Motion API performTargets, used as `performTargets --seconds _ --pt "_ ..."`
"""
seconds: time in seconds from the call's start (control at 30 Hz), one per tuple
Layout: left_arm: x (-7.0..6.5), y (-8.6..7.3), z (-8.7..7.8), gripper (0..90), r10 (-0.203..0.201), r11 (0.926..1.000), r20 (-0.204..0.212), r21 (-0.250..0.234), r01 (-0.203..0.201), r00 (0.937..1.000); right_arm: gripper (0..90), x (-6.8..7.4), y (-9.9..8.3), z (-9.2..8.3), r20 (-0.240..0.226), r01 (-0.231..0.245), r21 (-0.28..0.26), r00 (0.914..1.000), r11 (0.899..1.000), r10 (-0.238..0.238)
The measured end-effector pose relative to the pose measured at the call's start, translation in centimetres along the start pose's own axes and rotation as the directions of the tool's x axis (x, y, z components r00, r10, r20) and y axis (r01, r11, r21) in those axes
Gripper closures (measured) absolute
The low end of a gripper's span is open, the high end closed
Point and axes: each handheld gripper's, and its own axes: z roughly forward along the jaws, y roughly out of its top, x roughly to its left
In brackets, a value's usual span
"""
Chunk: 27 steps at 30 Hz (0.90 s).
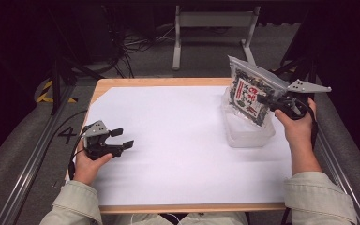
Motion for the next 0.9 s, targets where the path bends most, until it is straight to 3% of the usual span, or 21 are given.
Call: performTargets --seconds 0.47,0.8,0.9 --pt "0.0 0.0 0.0 29.3 0.005 1.0000 -0.005 0.003 -0.005 1.0000 75.9 0.0 -1.7 1.3 -0.004 -0.012 0.009 0.9999 1.000 0.012" --pt "-0.1 0.0 0.0 29.1 0.001 0.9999 -0.004 0.013 -0.001 1.0000 75.9 -0.2 -2.7 1.1 -0.004 -0.072 0.001 0.9974 0.997 0.072" --pt "-0.1 0.0 0.0 29.1 0.002 0.9999 -0.004 0.014 -0.002 1.0000 76.0 -0.5 -3.1 1.3 0.000 -0.109 0.008 0.9941 0.994 0.109"
